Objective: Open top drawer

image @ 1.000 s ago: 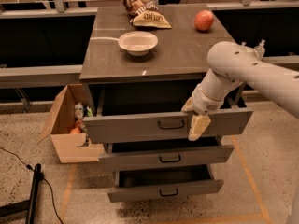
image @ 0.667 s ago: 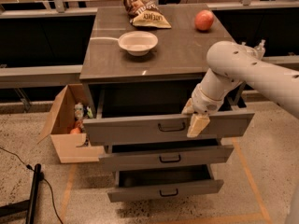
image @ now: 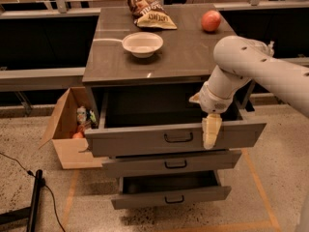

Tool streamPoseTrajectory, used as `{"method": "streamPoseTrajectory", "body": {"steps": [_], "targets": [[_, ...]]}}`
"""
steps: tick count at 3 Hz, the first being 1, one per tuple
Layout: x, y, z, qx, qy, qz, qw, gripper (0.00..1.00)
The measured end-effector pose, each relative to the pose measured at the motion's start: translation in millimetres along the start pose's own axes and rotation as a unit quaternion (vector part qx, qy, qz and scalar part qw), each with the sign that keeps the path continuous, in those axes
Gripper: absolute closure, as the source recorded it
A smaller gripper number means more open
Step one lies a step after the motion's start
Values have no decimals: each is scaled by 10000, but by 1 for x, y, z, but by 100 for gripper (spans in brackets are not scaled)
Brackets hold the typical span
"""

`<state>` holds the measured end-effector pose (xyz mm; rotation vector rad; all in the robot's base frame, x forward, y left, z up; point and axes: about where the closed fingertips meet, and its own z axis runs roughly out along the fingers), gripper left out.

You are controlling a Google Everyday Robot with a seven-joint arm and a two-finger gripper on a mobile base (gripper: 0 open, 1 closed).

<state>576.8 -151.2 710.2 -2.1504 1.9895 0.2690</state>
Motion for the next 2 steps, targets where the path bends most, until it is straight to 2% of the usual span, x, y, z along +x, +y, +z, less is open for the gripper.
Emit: {"method": "streamPoseTrajectory", "body": {"steps": [1,2], "targets": [[-2,-7,-11,214,67,-36,9997,0],[-1,-23,-17,459,122,-76,9988,16]]}}
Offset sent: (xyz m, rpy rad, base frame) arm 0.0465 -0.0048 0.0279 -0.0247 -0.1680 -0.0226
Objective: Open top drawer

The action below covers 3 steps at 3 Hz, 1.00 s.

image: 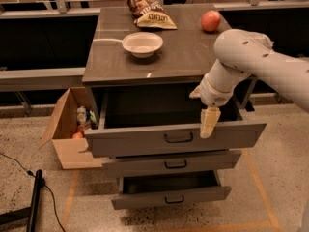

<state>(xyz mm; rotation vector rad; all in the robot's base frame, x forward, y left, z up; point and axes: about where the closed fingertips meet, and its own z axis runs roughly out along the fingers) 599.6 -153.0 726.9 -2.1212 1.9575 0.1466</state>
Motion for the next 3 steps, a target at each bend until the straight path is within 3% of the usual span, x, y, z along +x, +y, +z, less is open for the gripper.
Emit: {"method": "streamPoseTrajectory", "body": {"steps": [1,2,3], "targets": [[5,-20,-11,251,121,-55,9996,38],[9,-39,-16,453,270,-99,9986,70],[11,-44,-3,524,321,-128,9980,93]]}}
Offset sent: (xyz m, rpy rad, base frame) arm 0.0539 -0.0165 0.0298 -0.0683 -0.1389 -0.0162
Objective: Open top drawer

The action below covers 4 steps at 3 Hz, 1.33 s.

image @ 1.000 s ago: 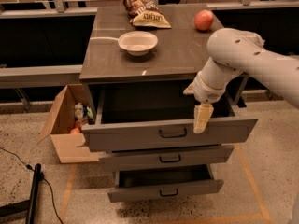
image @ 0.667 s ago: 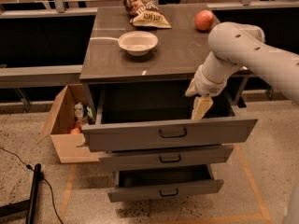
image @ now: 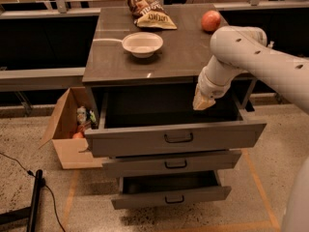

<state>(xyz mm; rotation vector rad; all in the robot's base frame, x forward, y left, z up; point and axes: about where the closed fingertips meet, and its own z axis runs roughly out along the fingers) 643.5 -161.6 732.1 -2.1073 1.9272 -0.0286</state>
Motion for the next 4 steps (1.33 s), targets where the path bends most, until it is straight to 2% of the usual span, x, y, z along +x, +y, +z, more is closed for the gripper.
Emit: {"method": "streamPoseTrajectory", "body": {"steps": [1,2,4], "targets": [[-1,4,16,180,31,3,9998,100],[-1,17,33,237,42,63,9997,100],[-7,48,61,-4,-97,59,9999,100]]}}
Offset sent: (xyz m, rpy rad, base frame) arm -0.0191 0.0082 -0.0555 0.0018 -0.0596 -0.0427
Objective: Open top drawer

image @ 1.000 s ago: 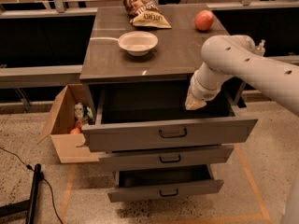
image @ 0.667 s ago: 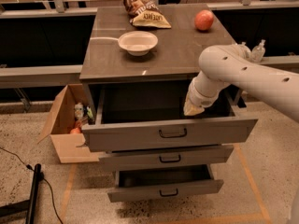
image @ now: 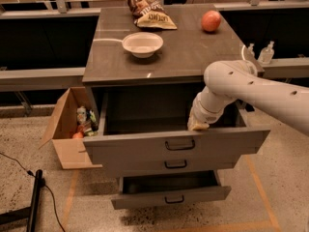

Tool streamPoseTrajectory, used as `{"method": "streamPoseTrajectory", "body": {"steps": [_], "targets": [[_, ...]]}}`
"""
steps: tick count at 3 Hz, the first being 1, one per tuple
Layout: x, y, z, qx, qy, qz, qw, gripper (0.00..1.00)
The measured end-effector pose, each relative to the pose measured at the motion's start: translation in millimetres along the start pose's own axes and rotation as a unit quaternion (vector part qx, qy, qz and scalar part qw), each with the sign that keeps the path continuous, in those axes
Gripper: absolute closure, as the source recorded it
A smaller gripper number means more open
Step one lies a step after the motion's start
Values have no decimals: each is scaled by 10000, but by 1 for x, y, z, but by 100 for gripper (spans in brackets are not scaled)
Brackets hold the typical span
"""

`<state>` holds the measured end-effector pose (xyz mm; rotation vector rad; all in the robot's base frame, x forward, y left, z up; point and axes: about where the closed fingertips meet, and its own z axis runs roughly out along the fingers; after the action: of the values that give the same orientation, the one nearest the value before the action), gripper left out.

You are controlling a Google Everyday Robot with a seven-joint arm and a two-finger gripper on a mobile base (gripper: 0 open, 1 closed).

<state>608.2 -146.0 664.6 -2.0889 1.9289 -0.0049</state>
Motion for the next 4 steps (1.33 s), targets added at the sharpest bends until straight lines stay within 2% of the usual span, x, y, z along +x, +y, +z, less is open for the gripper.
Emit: {"method": "streamPoseTrajectory", "body": {"steps": [2,3,4], "targets": [[-13,37,-11,-535,-236,-41,9983,100],[-23,66,-20,-946,-413,56,9946,100],[-38,103,-23,-1465,-678,256,9865,100]]}}
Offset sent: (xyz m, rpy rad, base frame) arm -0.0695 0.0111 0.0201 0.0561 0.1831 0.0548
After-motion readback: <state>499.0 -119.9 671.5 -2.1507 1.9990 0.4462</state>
